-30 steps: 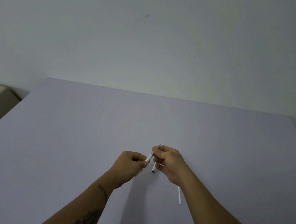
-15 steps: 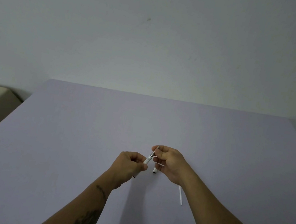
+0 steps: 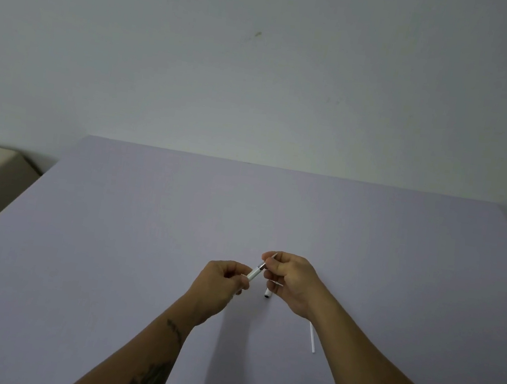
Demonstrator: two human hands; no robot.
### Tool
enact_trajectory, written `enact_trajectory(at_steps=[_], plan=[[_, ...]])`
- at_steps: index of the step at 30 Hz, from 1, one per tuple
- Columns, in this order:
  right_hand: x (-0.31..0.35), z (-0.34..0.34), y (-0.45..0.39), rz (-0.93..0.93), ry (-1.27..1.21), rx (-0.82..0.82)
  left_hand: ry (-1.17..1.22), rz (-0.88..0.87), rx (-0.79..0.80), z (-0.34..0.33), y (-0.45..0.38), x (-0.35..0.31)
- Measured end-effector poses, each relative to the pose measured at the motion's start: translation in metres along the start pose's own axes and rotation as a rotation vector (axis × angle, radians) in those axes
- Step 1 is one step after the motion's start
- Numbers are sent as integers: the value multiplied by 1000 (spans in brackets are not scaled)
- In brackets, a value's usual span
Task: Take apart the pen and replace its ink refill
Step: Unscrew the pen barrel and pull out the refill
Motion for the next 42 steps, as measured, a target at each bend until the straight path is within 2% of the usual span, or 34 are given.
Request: enact_trajectory(at_steps=[6, 12, 18, 25, 35, 42], plan=[[2, 1, -1, 33, -32, -38, 80, -6, 10, 0, -5, 0], [1, 2, -4, 44, -87, -33, 32, -3, -23, 3, -8, 2], [-1, 2, -4, 25, -34, -53, 10, 24, -18, 4, -7, 4], [-2, -2, -4, -15, -59, 6, -35, 19, -17, 6, -4, 3], [-1, -1, -3, 6, 7, -60, 35, 8, 57, 4, -1, 1], [0, -3, 2, -4, -11, -12, 7, 25, 86, 0, 0, 0]])
Point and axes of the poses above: each hand's wrist, its own y-axis away from the middle knuckle, its own z-axis out of the back of the hand, x = y × z, the point moved 5 cm from there along -y, towards the middle knuckle, and after that the axes turned 13 degrees about x, right-handed, at the moved point
